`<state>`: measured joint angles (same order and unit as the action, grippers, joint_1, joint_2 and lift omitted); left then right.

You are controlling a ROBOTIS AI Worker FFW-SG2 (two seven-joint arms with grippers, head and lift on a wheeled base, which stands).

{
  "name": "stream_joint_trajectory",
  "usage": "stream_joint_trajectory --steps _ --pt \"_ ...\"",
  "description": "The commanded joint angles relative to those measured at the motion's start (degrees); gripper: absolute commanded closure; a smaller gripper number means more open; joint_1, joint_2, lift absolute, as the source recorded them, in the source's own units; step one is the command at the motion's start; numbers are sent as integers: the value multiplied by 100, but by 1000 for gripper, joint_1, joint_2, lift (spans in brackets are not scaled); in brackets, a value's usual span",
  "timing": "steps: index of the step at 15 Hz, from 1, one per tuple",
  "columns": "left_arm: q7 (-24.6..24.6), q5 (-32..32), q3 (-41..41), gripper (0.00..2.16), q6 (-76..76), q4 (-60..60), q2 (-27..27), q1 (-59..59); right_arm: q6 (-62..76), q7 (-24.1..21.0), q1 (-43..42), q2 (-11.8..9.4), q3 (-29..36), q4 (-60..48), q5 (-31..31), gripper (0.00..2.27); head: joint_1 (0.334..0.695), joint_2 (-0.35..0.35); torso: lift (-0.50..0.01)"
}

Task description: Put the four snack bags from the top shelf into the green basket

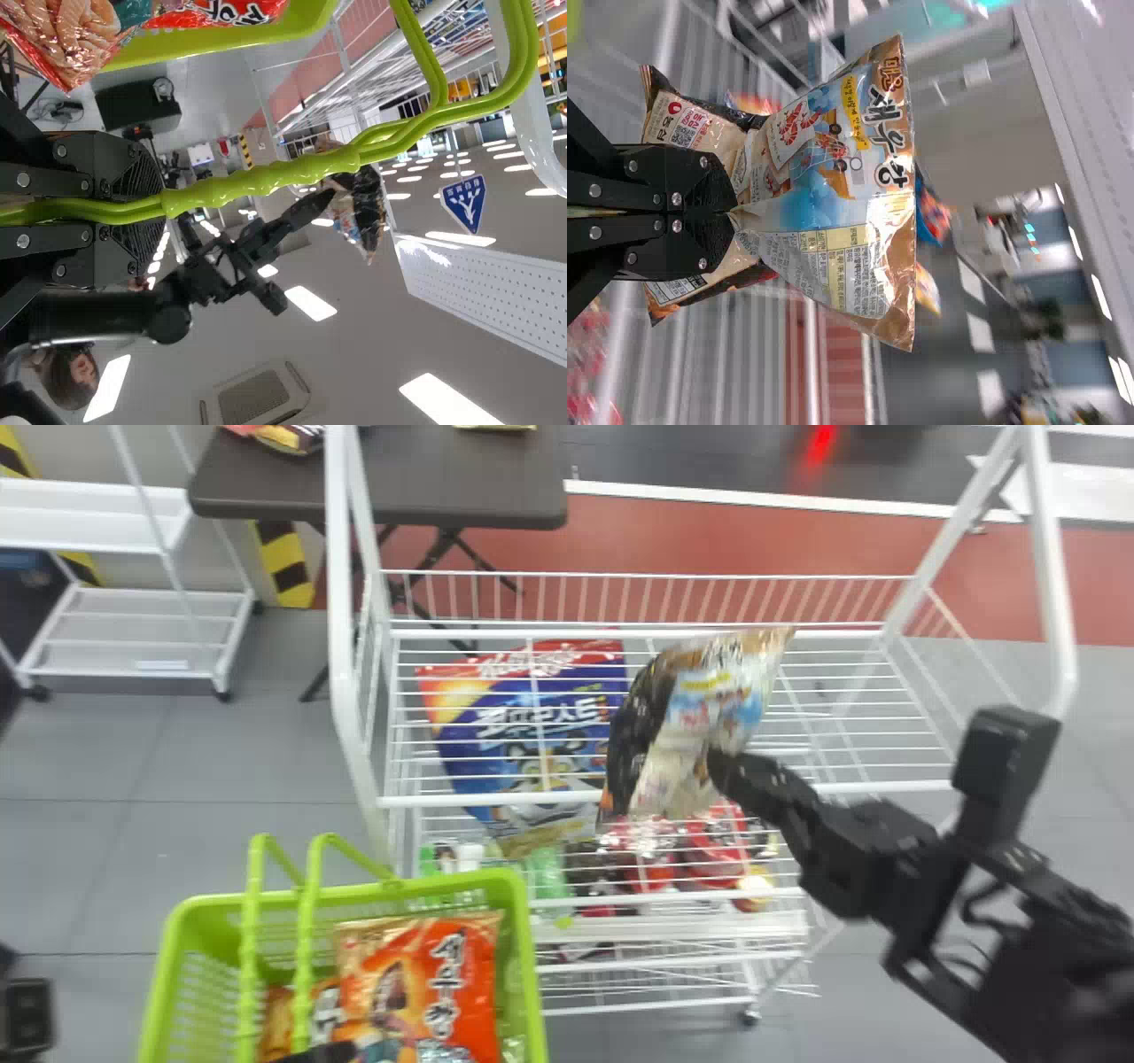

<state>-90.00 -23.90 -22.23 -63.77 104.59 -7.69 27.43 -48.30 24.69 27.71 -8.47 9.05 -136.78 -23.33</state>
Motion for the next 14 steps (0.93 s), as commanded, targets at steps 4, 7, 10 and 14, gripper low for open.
stream_joint_trajectory --steps 4,7,10,14 --pt "-57 0 35 2148 -18 35 13 -19 -950 564 525 -5 -624 -121 -708 2260 695 136 0" --pt "-57 0 44 2148 -141 61 13 -19 -1020 643 455 -5 -1133 328 -936 2260 695 272 0" --pt "-57 0 70 2148 -176 79 5 -19 -809 774 59 3 -1643 1488 -1165 2260 695 350 0" --pt "-57 -53 105 2148 -264 105 -13 -36 -352 1012 -345 3 -1916 2665 -1420 2256 695 350 0"
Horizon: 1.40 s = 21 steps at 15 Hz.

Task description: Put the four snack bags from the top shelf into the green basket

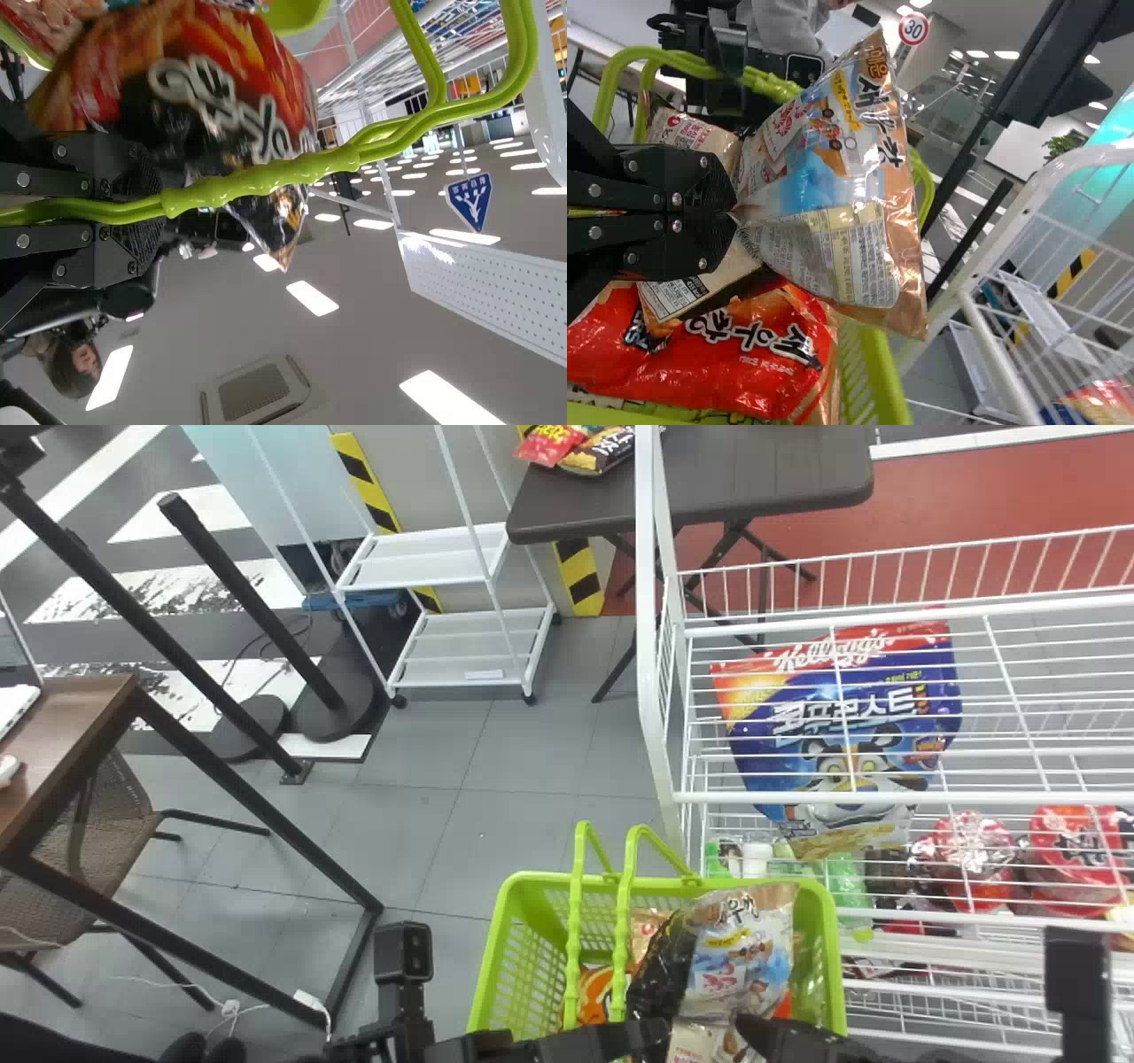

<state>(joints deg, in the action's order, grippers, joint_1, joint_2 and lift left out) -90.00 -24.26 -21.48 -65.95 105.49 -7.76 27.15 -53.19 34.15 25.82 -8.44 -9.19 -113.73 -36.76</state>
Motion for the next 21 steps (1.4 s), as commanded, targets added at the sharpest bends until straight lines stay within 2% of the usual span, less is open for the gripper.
stream_joint_trajectory --steps 1,5,10,11,12,13,14,17,21 --pt "-57 -17 65 2148 -63 50 -6 -17 173 136 -279 0 -162 545 -129 2260 695 350 0" --pt "-57 -96 276 2148 -327 182 -6 -17 366 92 -1008 53 -698 1196 -200 2260 695 350 0" --pt "-57 -105 451 2148 -327 305 -6 62 -21 -119 -1720 281 -1164 1793 -208 2256 695 350 0" --pt "-57 -114 451 2148 -327 305 -6 62 -390 -119 -1720 281 -1155 1758 -217 2155 695 350 0" --pt "-57 -114 425 2148 -327 305 -15 62 -899 -128 -1676 264 -1085 1618 -252 1683 695 350 0" --pt "-57 -114 399 2148 -327 288 -15 62 -1198 -190 -1536 246 -953 1327 -235 765 695 350 0" --pt "-57 -114 372 2148 -327 279 -15 62 -1286 -313 -1298 211 -830 906 -164 -2 695 350 0" --pt "-57 -96 328 2148 -327 252 -24 27 -1515 -409 -771 149 -241 -17 90 36 695 350 0" --pt "-57 -79 188 2148 -309 217 -24 36 -2464 -339 -367 149 884 -1054 -15 53 695 350 0"
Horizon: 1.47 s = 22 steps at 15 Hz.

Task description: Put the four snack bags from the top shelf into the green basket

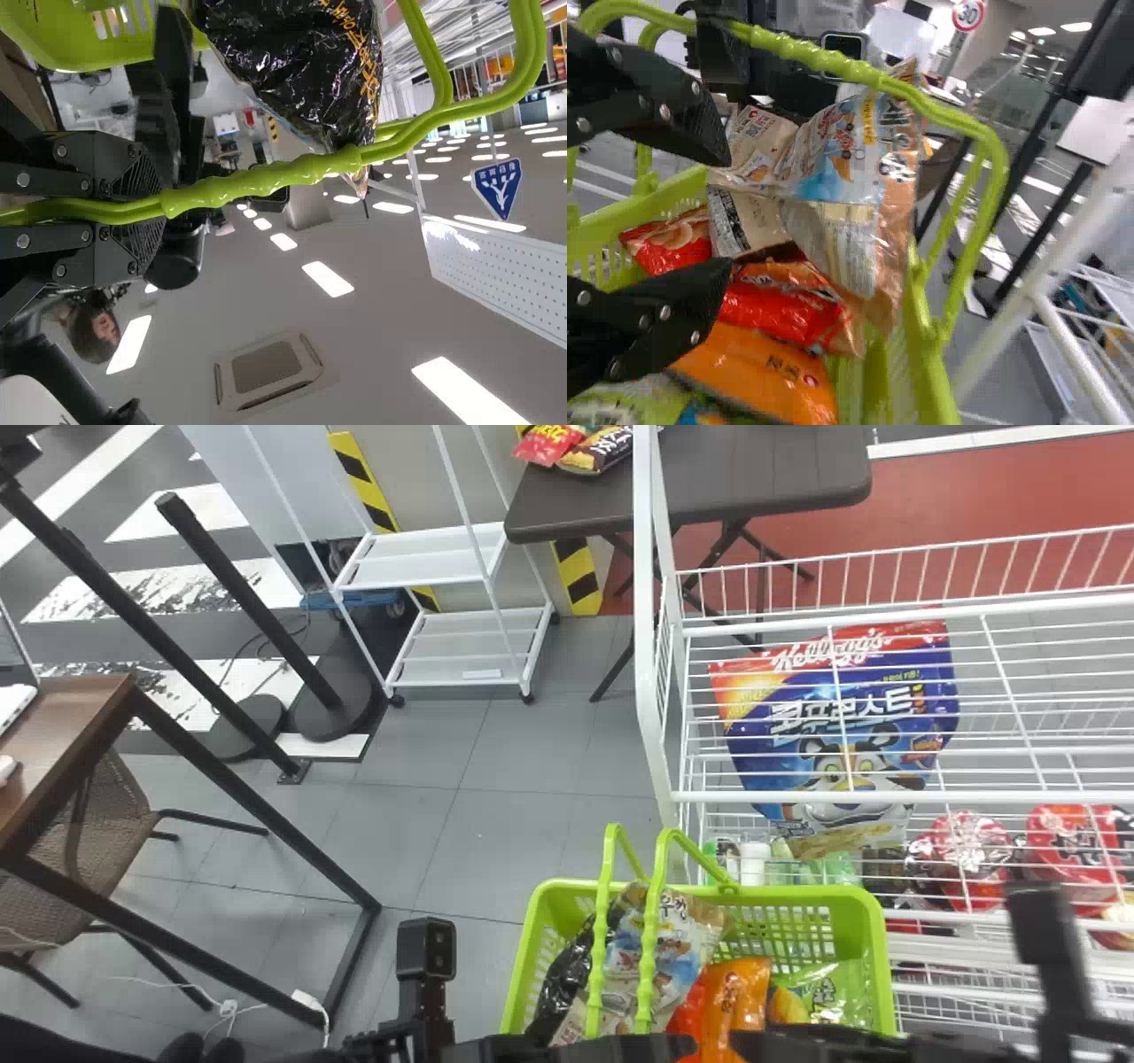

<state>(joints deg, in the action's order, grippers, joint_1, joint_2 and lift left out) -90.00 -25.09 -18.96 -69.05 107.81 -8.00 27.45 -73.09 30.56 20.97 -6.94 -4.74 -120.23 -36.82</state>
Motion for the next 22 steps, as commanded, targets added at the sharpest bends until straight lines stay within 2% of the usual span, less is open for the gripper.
stream_joint_trajectory --steps 1,2,3,5,7,10,11,12,15,22 --pt "-57 4 -90 2148 18 -15 0 23 -510 38 232 0 712 -669 53 49 695 350 0" --pt "-57 30 -125 2148 89 -6 0 41 -264 38 373 17 949 -871 360 49 695 350 0" --pt "-57 144 -134 2148 194 -15 9 41 545 20 549 52 1116 -906 641 49 695 350 0" --pt "-57 303 -134 2148 300 -15 35 41 2250 -68 821 184 1213 -739 1415 49 695 215 0" --pt "-57 531 -108 2148 475 65 62 67 4201 -77 1006 483 1230 -194 2074 53 695 107 0" --pt "-57 900 -73 2148 757 144 70 111 6609 -129 1076 606 1222 913 2320 56 695 -19 0" --pt "-57 979 -64 2148 774 170 79 129 7365 -138 1094 699 1230 1256 2513 60 695 -38 0" --pt "-57 1094 -46 2148 827 223 88 147 8016 -252 1129 699 1230 1537 2795 60 695 -51 0" --pt "-57 1287 6 2148 880 328 88 217 8965 -270 1199 699 1239 2117 2962 60 695 -98 0" --pt "-57 1278 -29 2148 1003 381 132 314 9422 -261 1384 699 1283 2258 3014 60 695 -124 0"
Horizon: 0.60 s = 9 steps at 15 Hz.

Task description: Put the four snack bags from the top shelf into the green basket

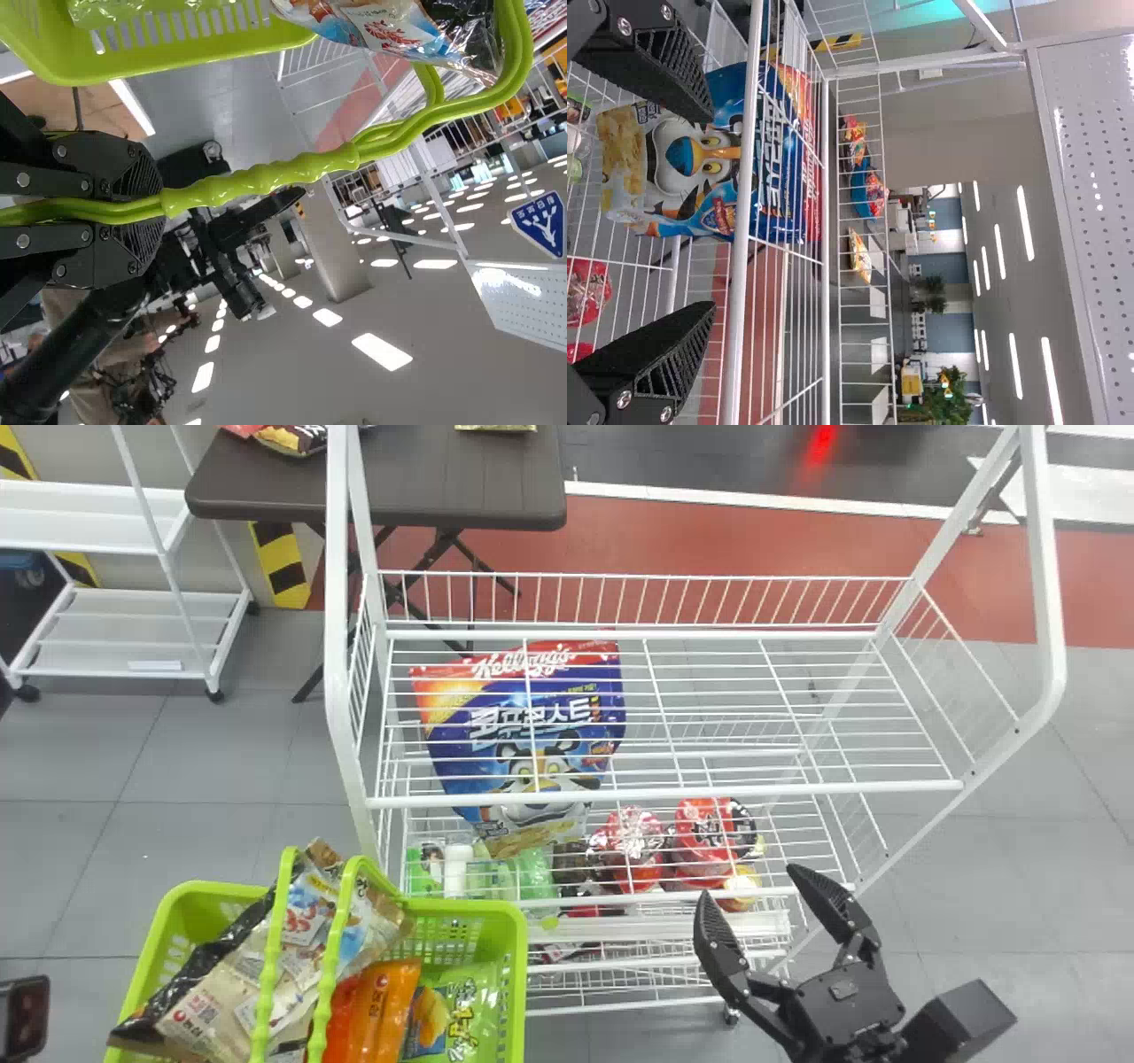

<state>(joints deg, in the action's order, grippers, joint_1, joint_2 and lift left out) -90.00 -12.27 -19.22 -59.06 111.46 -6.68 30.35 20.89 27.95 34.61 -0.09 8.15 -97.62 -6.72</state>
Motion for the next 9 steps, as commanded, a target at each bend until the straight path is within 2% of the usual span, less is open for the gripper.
stream_joint_trajectory --steps 1,9 --pt "-57 -4 -3 2148 3 25 9 33 24 0 28 14 -7 -3 4 60 695 -125 0" --pt "-57 -4 6 2148 -14 78 17 94 -187 -290 46 14 2 -91 -4 53 695 -145 0"
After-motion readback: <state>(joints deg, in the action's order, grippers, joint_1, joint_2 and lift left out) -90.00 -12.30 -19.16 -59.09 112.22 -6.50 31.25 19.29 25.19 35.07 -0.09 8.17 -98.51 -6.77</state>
